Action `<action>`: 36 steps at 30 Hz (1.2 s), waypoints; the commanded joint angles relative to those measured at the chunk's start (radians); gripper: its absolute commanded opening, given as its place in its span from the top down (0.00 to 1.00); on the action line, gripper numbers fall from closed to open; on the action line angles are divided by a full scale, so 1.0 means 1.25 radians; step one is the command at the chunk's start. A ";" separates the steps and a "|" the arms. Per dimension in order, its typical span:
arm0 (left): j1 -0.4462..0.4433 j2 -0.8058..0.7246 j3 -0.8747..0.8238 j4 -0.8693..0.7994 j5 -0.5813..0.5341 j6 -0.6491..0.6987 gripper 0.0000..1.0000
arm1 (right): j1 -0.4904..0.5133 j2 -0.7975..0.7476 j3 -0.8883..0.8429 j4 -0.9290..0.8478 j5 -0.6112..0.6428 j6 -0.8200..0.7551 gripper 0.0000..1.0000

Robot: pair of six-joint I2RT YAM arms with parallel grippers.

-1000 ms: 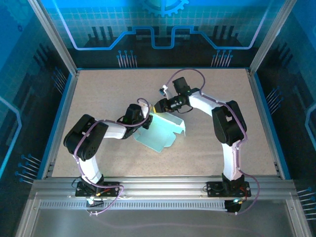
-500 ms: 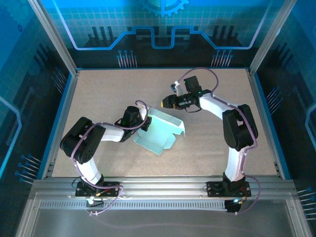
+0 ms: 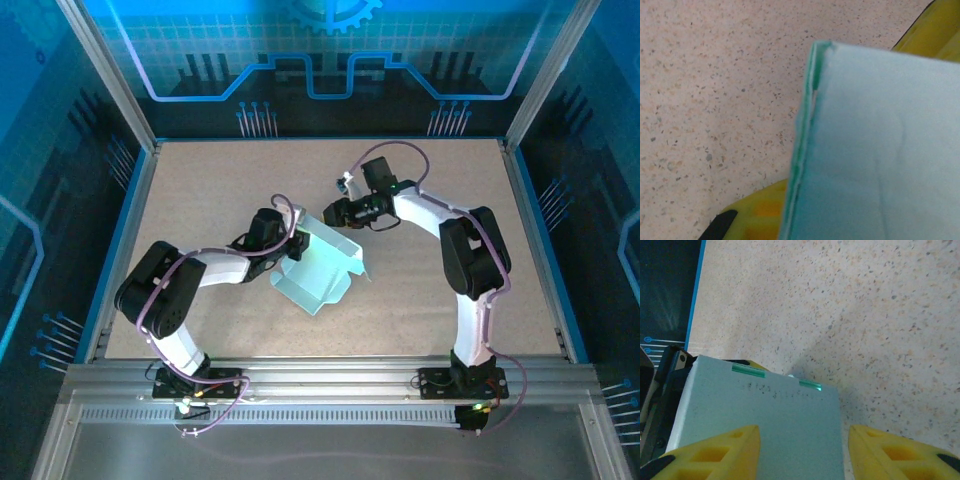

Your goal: Fold the paper box

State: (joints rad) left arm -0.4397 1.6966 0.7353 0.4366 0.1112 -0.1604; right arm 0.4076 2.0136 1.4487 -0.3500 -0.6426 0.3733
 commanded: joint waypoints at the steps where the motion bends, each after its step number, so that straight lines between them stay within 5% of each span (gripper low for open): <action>1: -0.002 -0.002 0.058 -0.032 -0.019 -0.101 1.00 | 0.045 0.015 0.017 -0.027 -0.043 -0.019 0.49; 20: 0.002 0.001 0.020 -0.021 -0.021 -0.036 1.00 | -0.041 -0.111 -0.053 0.025 0.006 -0.016 0.40; 36: 0.044 0.005 -0.035 0.272 0.058 -0.438 1.00 | -0.259 -0.467 -0.447 0.272 0.084 0.169 0.35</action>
State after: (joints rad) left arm -0.3893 1.6970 0.6971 0.6537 0.1551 -0.5774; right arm 0.1196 1.4868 0.9459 -0.0860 -0.5507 0.5228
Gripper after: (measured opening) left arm 0.077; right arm 0.646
